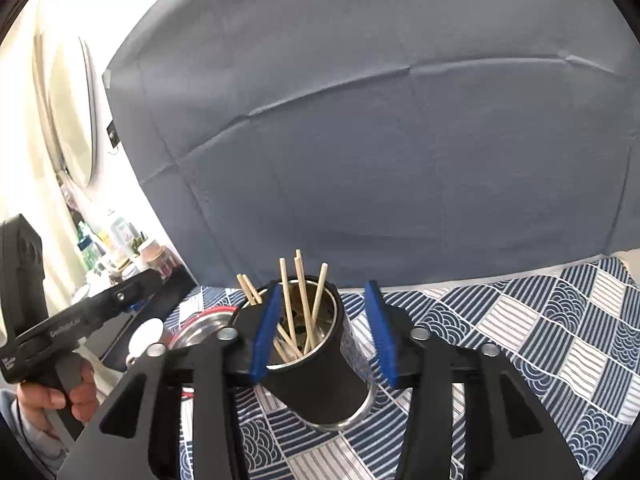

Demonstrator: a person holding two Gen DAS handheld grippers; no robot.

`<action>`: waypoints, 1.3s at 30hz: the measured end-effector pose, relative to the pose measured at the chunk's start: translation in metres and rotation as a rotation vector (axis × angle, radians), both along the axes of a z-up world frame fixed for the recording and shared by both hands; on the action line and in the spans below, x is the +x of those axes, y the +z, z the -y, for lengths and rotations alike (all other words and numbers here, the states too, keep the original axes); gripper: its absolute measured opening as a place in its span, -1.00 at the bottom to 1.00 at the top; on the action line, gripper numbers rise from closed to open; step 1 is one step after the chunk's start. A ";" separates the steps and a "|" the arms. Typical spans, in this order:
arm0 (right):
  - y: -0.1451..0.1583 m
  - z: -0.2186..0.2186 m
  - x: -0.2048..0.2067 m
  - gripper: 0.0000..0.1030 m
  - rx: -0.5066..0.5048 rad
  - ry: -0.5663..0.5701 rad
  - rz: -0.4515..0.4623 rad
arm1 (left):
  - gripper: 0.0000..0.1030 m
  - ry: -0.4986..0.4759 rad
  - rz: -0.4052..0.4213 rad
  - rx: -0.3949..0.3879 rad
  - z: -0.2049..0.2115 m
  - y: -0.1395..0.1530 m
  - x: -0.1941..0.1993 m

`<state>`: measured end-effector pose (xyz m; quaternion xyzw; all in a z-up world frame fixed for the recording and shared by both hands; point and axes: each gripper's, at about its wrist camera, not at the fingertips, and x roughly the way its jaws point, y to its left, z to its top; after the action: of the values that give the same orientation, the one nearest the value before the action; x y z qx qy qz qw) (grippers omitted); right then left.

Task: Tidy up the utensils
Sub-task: 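Open both tools to release the sticks into the black cup, then withdraw both open tools from the cup down toward the remaining sticks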

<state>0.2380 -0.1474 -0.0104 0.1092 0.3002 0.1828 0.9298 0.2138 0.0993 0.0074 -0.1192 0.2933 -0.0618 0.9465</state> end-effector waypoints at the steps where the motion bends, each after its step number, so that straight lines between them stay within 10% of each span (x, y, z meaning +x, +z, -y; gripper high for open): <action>1: 0.000 0.001 -0.002 -0.04 -0.006 -0.002 -0.005 | 0.50 0.005 -0.014 0.004 -0.001 -0.001 -0.004; 12: -0.008 0.010 -0.034 0.64 -0.110 -0.007 -0.076 | 0.88 0.050 -0.179 0.037 -0.011 -0.022 -0.030; 39: -0.150 -0.005 -0.140 0.66 -0.378 0.176 -0.427 | 0.88 -0.057 -0.518 0.196 0.031 -0.136 -0.087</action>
<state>0.0985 -0.1422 -0.1606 -0.0564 0.5259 0.1766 0.8301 0.1269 0.0683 -0.1290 -0.0306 0.5335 -0.0272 0.8448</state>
